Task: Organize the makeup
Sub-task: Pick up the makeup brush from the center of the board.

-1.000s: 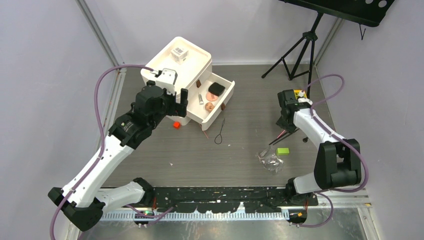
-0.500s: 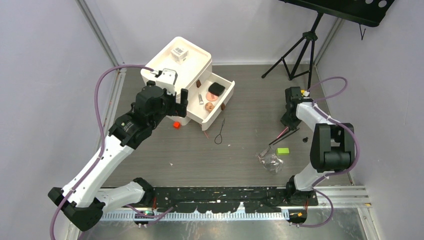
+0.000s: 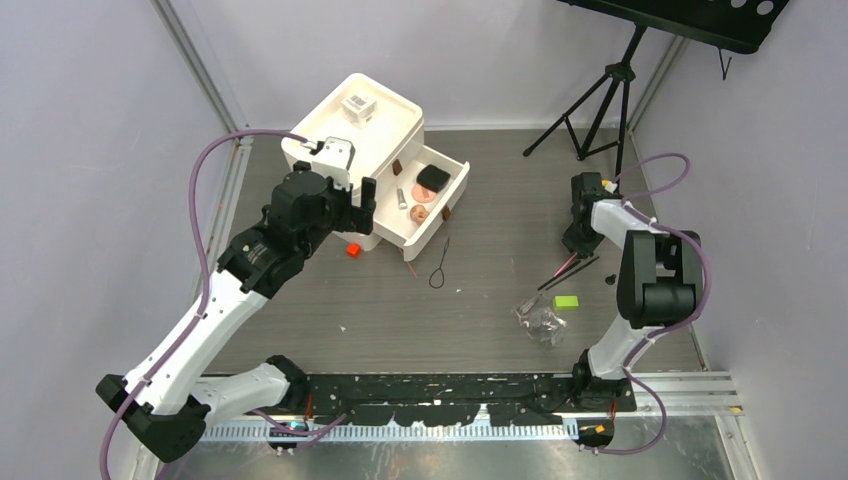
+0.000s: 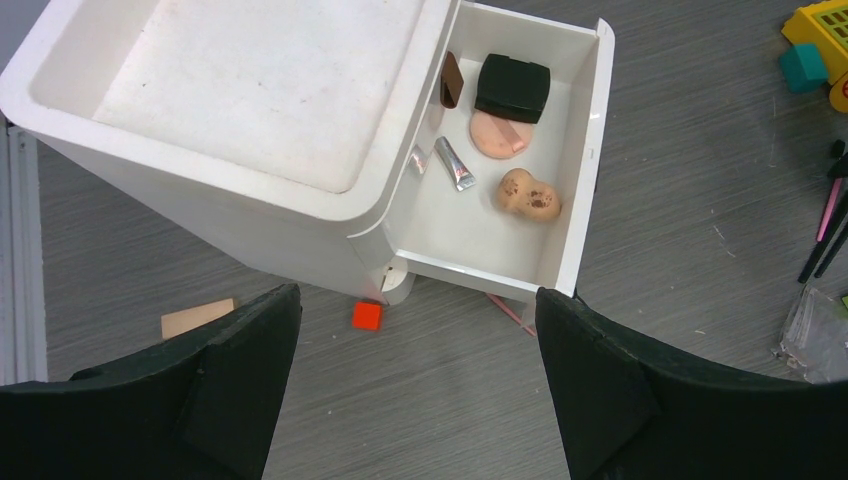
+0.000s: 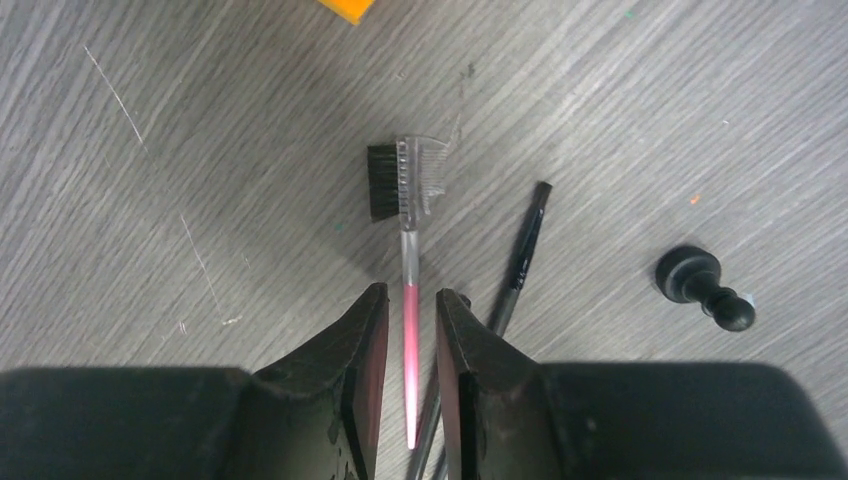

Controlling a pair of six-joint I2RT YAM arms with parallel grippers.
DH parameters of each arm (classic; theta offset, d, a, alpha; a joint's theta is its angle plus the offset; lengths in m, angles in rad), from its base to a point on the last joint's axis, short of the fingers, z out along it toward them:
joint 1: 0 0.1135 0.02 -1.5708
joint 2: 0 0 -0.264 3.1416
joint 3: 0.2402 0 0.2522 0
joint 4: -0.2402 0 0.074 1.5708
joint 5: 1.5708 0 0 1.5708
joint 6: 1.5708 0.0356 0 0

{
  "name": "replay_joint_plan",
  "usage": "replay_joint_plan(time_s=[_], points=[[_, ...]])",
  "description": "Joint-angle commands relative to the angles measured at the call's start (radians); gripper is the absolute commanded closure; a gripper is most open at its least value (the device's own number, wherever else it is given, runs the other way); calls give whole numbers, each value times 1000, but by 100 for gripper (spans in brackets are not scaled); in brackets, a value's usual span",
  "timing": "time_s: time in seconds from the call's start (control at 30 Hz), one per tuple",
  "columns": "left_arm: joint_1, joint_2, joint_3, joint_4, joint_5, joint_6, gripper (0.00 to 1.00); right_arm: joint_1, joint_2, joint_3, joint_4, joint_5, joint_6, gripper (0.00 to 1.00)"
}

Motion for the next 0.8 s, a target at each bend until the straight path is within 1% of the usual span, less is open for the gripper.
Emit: replay_joint_plan(time_s=[0.0, 0.17, 0.3, 0.4, 0.5, 0.53, 0.63, 0.77], points=[[4, -18, -1, 40, -12, 6, 11, -7, 31, 50, 36, 23, -22, 71], [3, -19, 0, 39, -16, 8, 11, -8, 54, 56, 37, -5, -24, 74], [4, -21, -2, 40, -14, 7, 11, -3, 35, 25, 49, -54, -17, 80], [4, -20, -1, 40, -10, 6, 11, 21, 26, 5, 49, -69, -11, 82], [4, -24, -3, 40, -9, 6, 11, 37, 28, -6, 46, -79, -5, 88], [4, -23, -4, 42, -9, 6, 11, 70, 29, -11, 49, -82, -1, 90], [4, -24, -4, 42, -9, 6, 11, 115, 26, -15, 44, -70, 2, 93], [4, -23, -3, 43, -6, 6, 11, 190, 31, 4, 19, -51, 4, 95]])
